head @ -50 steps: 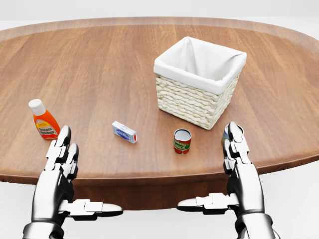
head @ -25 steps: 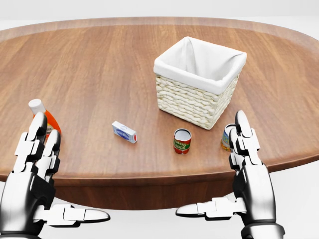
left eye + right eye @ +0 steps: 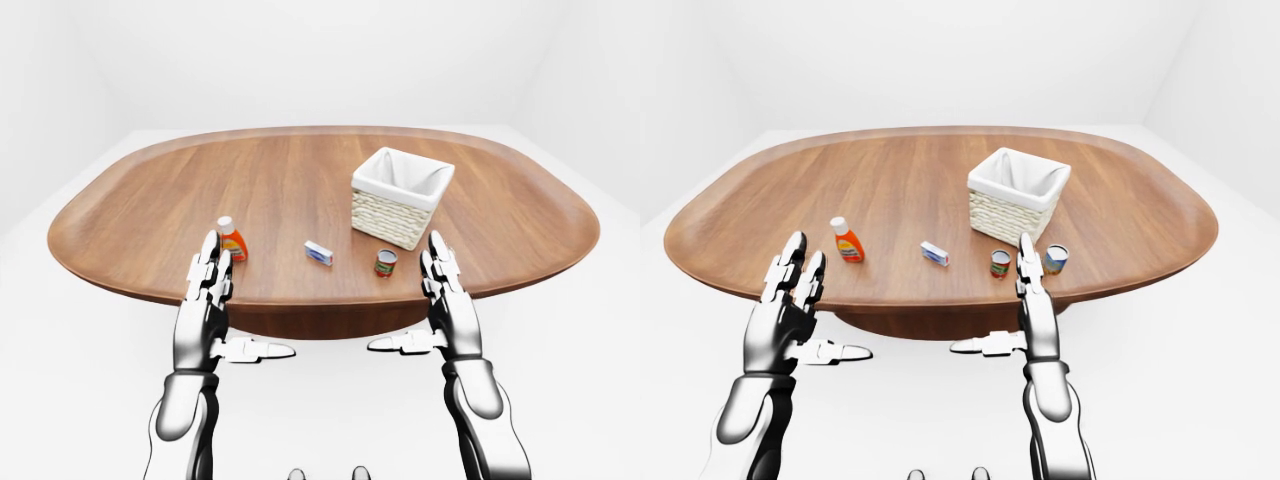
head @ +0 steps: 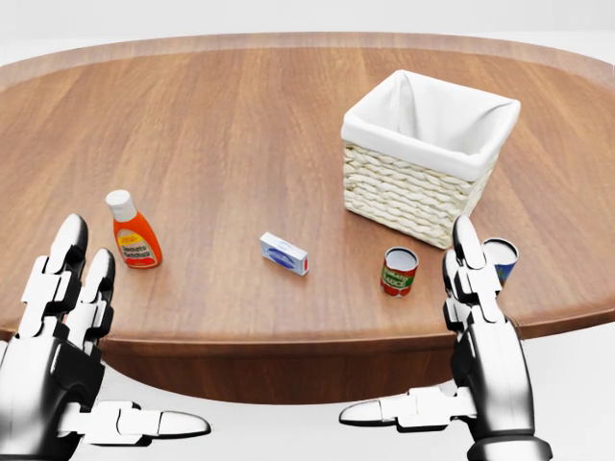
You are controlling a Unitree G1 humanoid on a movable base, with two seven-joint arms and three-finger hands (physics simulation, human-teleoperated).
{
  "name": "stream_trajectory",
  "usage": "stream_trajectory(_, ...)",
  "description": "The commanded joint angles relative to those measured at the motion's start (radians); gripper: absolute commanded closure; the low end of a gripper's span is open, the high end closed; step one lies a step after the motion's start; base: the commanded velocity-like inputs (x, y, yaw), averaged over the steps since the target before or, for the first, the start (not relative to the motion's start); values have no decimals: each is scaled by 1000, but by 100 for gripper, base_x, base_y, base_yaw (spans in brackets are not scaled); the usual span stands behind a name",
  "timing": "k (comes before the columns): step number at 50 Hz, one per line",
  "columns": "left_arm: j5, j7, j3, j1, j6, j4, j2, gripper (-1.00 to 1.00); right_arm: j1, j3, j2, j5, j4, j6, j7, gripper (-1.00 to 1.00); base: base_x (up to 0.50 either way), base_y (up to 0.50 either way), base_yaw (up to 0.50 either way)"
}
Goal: Pick up the ketchup, and put it in the basket.
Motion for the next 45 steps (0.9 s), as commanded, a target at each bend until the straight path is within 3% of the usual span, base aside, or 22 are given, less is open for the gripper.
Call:
stream_trajectory(1,2,-6,-2,7,0,-8,1,-100,6,4,2,-13,-5,0,1,-100,0,50,0)
stream_trajectory(8,-4,2,5,-6,0,18,0,-100,0,8,4,-26,0,0,-12,-100,0,44,0)
stream_trajectory(22,-17,3,15,-6,0,-7,0,-100,-11,8,9,13,-12,0,-22,-100,0,0,0)
stream_trajectory(45,-32,4,23,-3,0,-30,-1,-100,-3,15,5,14,-21,0,-19,-100,49,0,0)
